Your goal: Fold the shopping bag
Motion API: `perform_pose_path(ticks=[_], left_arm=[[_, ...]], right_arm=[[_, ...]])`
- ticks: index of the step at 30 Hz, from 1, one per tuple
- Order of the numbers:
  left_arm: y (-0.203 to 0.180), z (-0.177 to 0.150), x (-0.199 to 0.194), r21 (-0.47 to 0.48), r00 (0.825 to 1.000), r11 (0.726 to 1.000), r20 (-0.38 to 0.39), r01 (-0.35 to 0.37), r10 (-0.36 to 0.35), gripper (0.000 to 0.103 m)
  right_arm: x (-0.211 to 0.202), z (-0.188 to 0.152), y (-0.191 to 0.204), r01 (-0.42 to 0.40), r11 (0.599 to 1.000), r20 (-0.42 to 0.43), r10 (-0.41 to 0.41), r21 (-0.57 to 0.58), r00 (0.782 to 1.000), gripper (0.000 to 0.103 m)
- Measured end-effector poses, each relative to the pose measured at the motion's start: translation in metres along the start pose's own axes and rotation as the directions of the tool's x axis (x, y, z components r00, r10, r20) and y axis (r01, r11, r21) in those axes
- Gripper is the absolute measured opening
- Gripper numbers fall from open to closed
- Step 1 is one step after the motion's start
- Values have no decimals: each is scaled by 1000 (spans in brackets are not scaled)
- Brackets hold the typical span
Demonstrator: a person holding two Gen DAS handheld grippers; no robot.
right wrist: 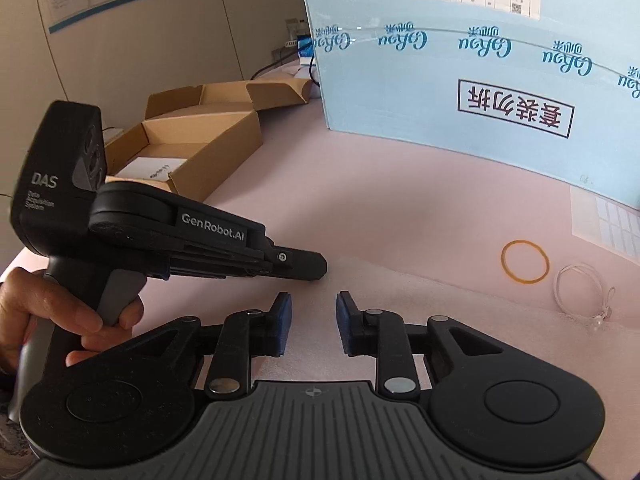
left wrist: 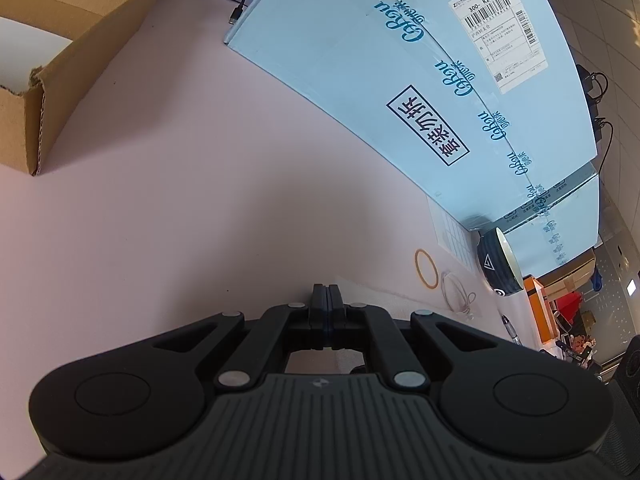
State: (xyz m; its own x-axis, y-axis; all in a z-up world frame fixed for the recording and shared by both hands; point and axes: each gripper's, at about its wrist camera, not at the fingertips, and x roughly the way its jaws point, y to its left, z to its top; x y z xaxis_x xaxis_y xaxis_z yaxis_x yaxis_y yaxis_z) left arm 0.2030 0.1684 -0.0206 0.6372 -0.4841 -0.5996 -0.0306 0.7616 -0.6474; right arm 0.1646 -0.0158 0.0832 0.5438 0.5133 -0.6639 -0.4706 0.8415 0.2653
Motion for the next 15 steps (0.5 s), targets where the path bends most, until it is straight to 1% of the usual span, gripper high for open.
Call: perform_pose_path(ticks=[1,3,5,6,7,8,9,10,11,13,15], left_arm=[[0,0,-1,0,1000,1000,5,-5,5,1],[0,2,-4,0,1000,1000,18,-16,16,1],[-4,2,-11,27,998,999,54,-34,33,2],[-9,2,-17,56,996,998,82,-24,19,2],[-16,-1,-24,87,994,996,104,27,-36,2],[-24,-4,-32,117,987,989,122,88,-102,2],[-31,-8,-39,148,976,978,137,147,-168,6],[-38,-13,-45,173,968,967,140,185,-210,7],[-48,-21,-49,199,966,961,134,192,-221,8],[-64,-42,-50,248,978,958,114,141,-174,8],[-71,-62,-45,265,989,959,77,100,-124,7]], right_arm=[[-18,0,-2,-6,1000,39,6,15,999,23],[-52,-7,-7,-15,999,90,11,44,996,23],[-84,-26,-13,3,998,121,-10,58,993,23],[-100,-37,-15,14,998,136,-22,64,991,23],[-114,-50,-19,34,997,144,-43,65,989,23],[-124,-61,-23,57,996,147,-66,66,987,23],[-134,-74,-26,79,994,143,-89,71,986,23],[-139,-83,-29,86,993,134,-96,81,986,23],[-144,-92,-31,87,992,123,-98,91,988,23],[-147,-107,-29,37,995,97,-46,92,994,19],[-144,-115,-20,-30,997,78,24,70,997,17]])
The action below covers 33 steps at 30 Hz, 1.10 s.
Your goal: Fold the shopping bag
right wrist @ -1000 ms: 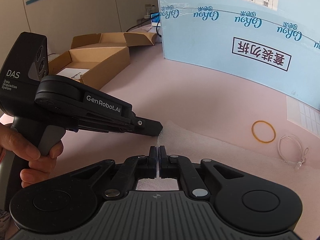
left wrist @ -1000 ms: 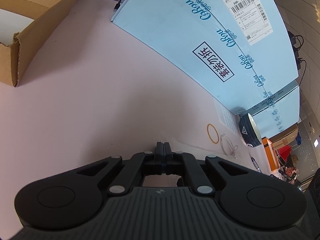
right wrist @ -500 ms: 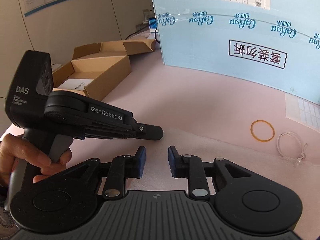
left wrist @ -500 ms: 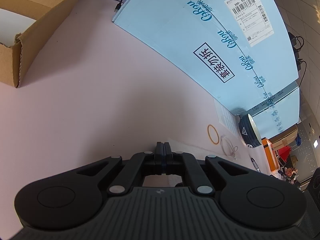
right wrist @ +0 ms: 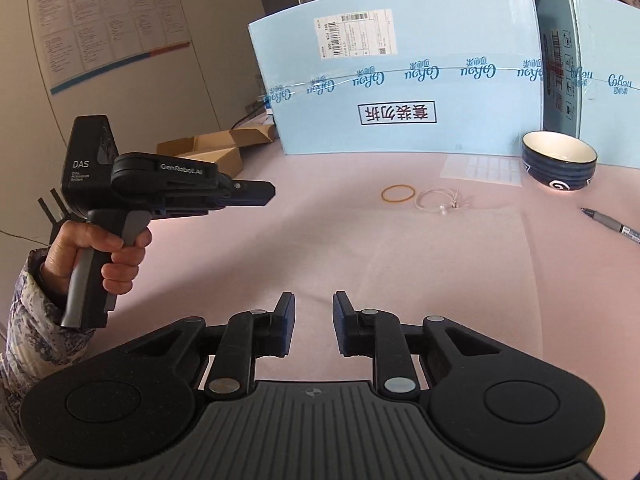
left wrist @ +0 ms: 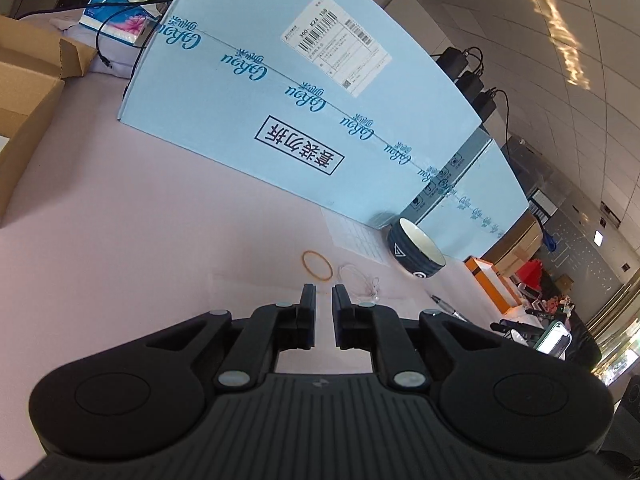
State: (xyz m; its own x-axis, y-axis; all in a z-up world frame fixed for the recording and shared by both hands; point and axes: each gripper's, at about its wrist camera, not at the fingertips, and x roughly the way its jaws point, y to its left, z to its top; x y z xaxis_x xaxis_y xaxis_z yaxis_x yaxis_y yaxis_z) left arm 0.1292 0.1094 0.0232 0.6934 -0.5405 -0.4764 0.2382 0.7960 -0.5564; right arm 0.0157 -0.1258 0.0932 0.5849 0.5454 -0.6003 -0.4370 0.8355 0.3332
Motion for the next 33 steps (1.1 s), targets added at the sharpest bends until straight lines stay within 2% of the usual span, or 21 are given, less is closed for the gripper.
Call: perform_pose_path(ticks=[3,5,8,10,13,18,22,24,29,31,33], left_arm=[[1,-21,5,-31,998,999,-51,-40,39,7],[3,-29,1,-49,995,995,-53,-83,80,7],[7,-34,-10,-73,994,992,-46,-106,103,7],[9,-34,-14,-69,992,990,-50,-121,117,7],[13,-36,-14,-61,987,987,-61,-149,146,7],[15,-41,-13,-60,989,988,-60,-140,137,7],[15,-43,-14,-57,989,989,-58,-136,133,7],[15,-43,-15,-55,989,989,-58,-136,132,7],[10,-42,-26,-71,990,988,-30,-140,138,8],[-1,-40,-35,-61,995,994,-1,-96,96,8],[-20,-42,-39,-21,999,999,16,-44,44,8]], right_arm=[[12,-9,17,-99,994,-41,97,-48,994,17],[23,-15,29,-153,984,-79,146,-91,986,17],[30,-22,34,-179,976,-130,163,-124,978,17],[32,-27,30,-156,979,-165,134,-128,977,17],[20,-32,21,-125,984,-170,103,-126,980,15],[-9,-40,-3,3,994,-168,-22,-108,986,15],[-31,-44,-18,109,991,-163,-121,-80,979,15],[-45,-45,-24,153,987,-159,-159,-50,974,19],[-74,-40,-42,213,977,-50,-212,23,976,20],[-78,-38,-44,226,973,3,-226,39,974,20],[-74,-35,-43,200,978,51,-203,64,978,20]])
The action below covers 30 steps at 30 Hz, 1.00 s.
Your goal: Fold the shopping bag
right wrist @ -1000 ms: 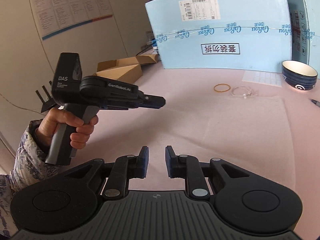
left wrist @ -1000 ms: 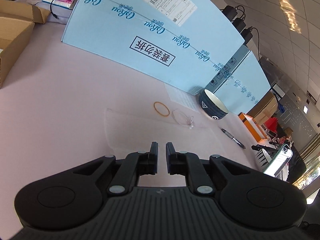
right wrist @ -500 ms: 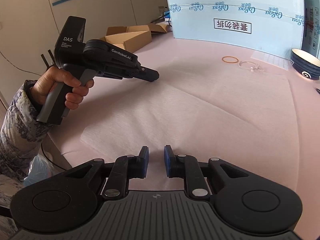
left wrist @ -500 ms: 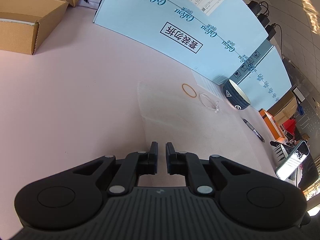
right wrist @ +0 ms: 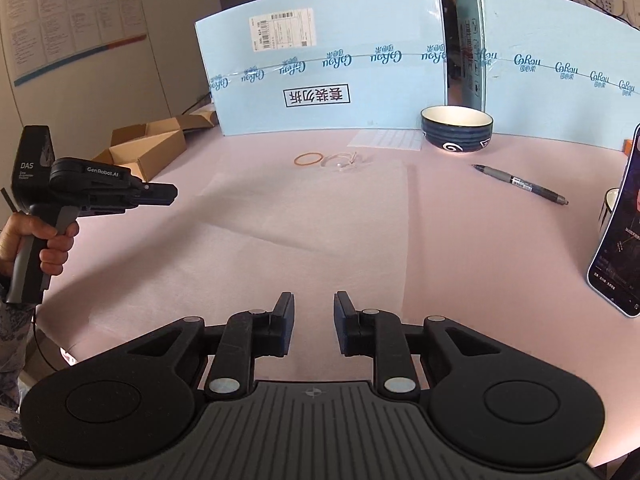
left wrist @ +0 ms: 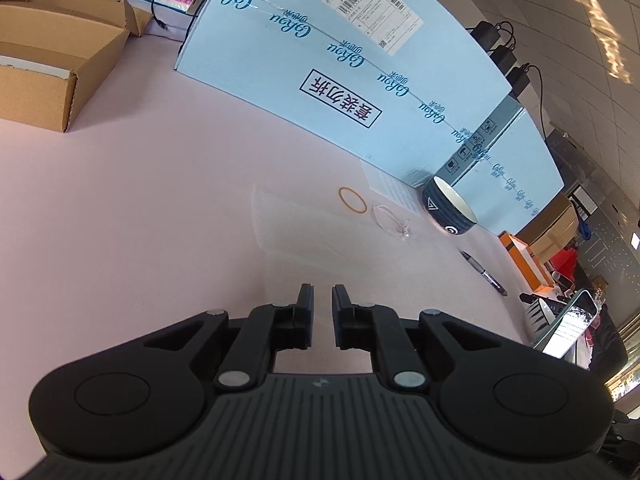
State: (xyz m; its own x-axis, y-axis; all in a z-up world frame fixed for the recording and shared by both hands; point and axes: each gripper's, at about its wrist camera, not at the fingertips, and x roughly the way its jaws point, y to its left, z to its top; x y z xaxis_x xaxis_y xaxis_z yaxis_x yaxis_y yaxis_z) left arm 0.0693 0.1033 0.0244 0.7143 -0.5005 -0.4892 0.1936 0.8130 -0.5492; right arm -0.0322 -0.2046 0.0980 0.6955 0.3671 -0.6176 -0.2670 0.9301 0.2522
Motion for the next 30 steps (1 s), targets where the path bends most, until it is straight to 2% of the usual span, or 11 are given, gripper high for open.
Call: perform_pose_path(ticks=[2,4,8,13,17,20,22,23,24,26,30], left_arm=[[-19,-8,0,51,1000,998,10,25,-25,10],[-32,-20,2,97,1000,995,17,14,-16,10],[-35,-42,5,118,1000,993,-7,-24,25,10],[-20,-59,-1,83,998,995,-34,-56,59,10],[-13,-70,-5,77,999,997,-46,-15,19,10],[-5,-72,-9,34,998,999,-56,15,-13,10],[-2,-74,-10,22,998,999,-54,25,-24,10],[-2,-75,-10,19,998,999,-51,27,-26,10],[-2,-76,-11,16,998,999,-48,28,-27,10],[-2,-77,-11,10,999,1000,-43,29,-28,10],[-2,-79,-13,8,999,1000,-43,27,-27,10]], right_arm=[[11,1,7,-54,998,46,54,16,997,20],[28,1,26,-101,995,98,100,0,990,20],[60,0,58,-186,981,59,189,-52,980,20],[77,-13,59,-102,990,-1,103,-97,995,20],[58,-27,28,57,993,31,-54,-101,998,15],[39,-32,0,192,980,38,-190,-54,981,16],[31,-36,-13,249,968,41,-248,-32,968,17],[24,-39,-22,279,960,41,-279,-11,959,19],[20,-41,-27,312,950,42,-312,2,949,27],[14,-44,-32,347,938,41,-348,20,937,33],[2,-39,-30,334,942,108,-336,36,936,30]])
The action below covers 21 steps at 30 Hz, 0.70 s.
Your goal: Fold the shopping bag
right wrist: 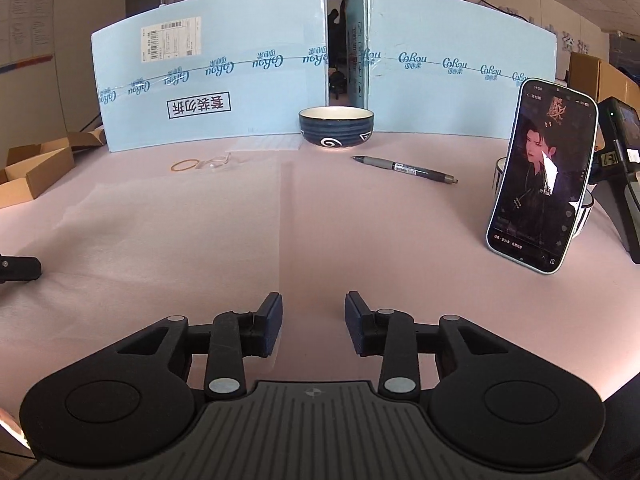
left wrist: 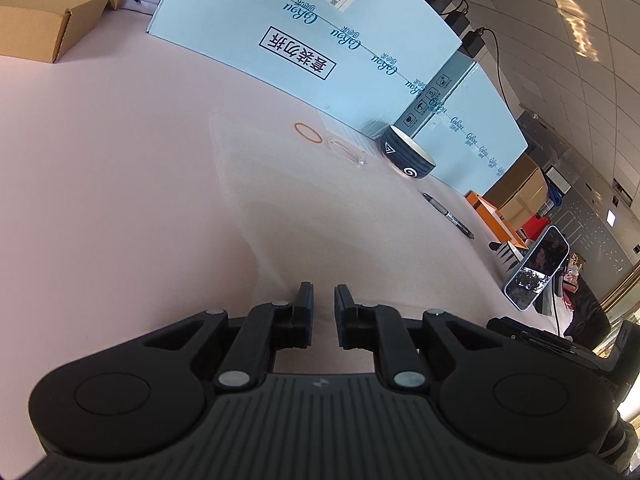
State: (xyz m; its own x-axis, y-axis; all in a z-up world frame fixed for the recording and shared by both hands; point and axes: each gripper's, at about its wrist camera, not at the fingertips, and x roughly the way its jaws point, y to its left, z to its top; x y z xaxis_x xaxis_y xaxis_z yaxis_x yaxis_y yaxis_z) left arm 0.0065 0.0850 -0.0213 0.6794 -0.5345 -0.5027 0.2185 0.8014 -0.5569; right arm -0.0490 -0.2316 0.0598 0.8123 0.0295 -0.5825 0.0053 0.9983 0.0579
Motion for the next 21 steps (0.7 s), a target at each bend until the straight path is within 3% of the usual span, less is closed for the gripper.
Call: perform_pose_path(ticks=[1,3,6,9,13,17,21], left_arm=[[0,0,-1,0,1000,1000,-2,-1,1,10],[-2,0,-3,-11,1000,1000,-6,-7,7,11],[-11,-3,-10,12,1000,1000,-12,4,-4,19],[-22,-11,-14,53,999,998,-29,40,-38,20],[-25,-25,-18,76,997,995,-53,63,-59,20],[-15,-27,-21,28,993,994,-55,103,-101,20],[-12,-27,-20,13,991,992,-54,122,-121,20]], right_arm=[[-3,4,5,-17,1000,39,18,-15,999,27],[-4,13,27,-125,991,117,130,-54,985,14],[14,17,63,-270,958,99,279,-95,955,7],[32,15,93,-321,935,58,332,-148,941,7],[48,14,95,-270,951,10,275,-147,961,7],[49,6,59,-120,989,-10,119,-89,993,7],[36,-2,28,5,999,0,-5,-47,1000,7]])
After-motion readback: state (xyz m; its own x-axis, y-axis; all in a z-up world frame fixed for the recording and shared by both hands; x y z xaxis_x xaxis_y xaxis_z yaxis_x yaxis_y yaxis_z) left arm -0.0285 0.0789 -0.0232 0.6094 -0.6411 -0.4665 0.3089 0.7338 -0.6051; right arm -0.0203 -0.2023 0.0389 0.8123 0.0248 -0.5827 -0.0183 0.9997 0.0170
